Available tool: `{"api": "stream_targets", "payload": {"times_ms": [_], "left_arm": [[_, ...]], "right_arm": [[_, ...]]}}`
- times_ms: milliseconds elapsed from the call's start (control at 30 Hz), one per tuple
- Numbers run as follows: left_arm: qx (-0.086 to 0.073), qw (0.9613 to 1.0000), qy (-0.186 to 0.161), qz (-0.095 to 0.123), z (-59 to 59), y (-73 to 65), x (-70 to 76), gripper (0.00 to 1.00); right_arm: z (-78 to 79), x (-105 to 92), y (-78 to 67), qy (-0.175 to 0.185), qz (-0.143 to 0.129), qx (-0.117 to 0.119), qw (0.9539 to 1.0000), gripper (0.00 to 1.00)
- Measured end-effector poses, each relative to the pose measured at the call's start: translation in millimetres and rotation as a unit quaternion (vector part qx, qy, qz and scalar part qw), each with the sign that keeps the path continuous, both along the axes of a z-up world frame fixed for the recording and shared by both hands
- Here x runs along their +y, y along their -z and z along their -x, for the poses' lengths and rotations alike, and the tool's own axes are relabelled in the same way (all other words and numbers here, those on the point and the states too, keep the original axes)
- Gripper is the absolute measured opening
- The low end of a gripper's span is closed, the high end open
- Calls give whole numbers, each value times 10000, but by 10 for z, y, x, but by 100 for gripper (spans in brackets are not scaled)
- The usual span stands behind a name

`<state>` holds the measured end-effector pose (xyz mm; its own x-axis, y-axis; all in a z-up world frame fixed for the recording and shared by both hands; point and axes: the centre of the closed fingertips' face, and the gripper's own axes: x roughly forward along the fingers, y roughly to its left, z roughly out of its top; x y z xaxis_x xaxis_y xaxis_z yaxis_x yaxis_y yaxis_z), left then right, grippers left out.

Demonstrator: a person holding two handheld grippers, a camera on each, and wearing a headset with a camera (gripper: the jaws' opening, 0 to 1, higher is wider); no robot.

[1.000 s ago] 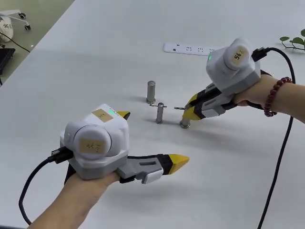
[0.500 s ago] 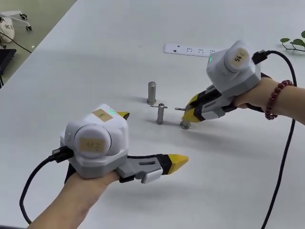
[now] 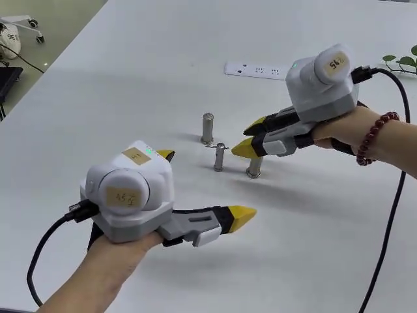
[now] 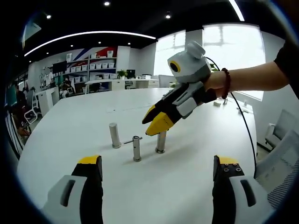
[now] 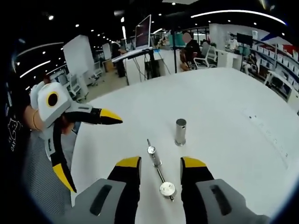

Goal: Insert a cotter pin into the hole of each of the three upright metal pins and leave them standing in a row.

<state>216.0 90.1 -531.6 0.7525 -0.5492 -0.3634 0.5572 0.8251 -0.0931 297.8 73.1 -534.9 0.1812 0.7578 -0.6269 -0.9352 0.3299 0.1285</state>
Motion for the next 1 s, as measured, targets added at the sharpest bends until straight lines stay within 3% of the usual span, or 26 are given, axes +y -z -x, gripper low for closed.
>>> {"api": "stream_targets", "payload": {"times_ms": [133,300,667,1000], "left_arm": [[-12,10000,-61,-6,-14,-6,24,98],[32,10000,-80,-15,-19,16,35,98],[-59,9999,-125,-6,-37,-25,39,95],[-87,9999,-103,16,-42,-53,17,92]], "right_arm": [[-98,115,-64,334,-272,28,9991,30],[-255,233,-66,531,-408,65,9977,30],[-498,427,27,727,-391,-222,9963,25],[-600,570,118,680,-291,-403,9964,18]]}}
